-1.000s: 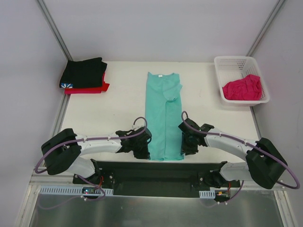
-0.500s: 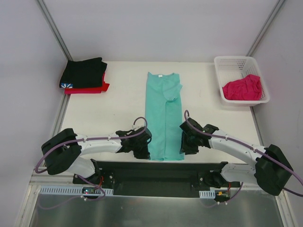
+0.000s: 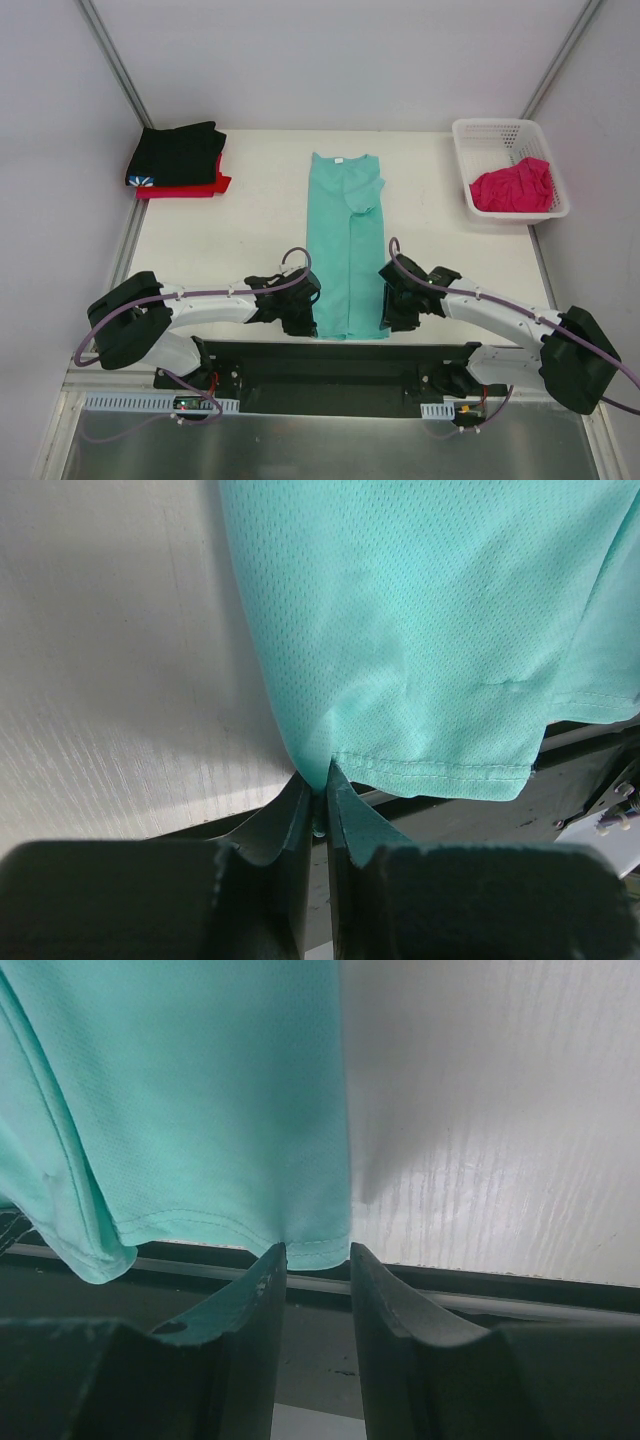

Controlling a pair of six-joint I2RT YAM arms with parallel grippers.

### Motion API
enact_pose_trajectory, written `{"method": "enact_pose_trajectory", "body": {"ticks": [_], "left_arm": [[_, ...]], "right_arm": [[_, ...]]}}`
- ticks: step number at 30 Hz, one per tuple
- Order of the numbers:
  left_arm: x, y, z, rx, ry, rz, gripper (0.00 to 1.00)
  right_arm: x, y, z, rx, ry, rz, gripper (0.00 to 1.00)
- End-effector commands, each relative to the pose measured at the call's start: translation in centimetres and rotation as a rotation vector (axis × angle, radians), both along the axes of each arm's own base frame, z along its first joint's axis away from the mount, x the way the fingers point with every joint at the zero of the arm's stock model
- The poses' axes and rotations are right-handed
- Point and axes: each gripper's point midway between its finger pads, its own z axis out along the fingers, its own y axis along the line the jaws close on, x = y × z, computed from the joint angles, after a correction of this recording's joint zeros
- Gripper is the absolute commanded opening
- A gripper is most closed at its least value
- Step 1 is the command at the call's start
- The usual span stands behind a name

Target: Fold and stack the t-shirts

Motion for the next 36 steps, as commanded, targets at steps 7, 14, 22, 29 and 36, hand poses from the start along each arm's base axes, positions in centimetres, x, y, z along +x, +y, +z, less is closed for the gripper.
{"method": "enact_pose_trajectory", "body": {"ticks": [7,14,22,29,36], "left_arm": [[-0.6,0.9,-1.3,0.046,0.024,0.009,0.07],[-0.4,0.4,-1.1,0.036,0.024,0.005,0.08],[-0.4,0.4,-1.1,0.036,0.024,0.005,0.08],[-0.6,0.3,-1.3,0.038,0.032,0.000,0.08],[-0.8,0.4,-0.3,0.000,0.019,0.003,0.06]], "right_arm": [[-0.5,0.0,-1.0,0.020,0.002,-0.036,0.35],[-0.4,0.6,-2.2,0.069,-0.016,-0.062,0.34],[-0.1,0.9,-2.3,0.100,-0.040,-0.077,0.28],[-0.1,1.8,-2.2,0.110,-0.038,-0.071,0.05],[-0.5,1.3,-1.2,0.086,-0.054,-0.065,0.01]]}}
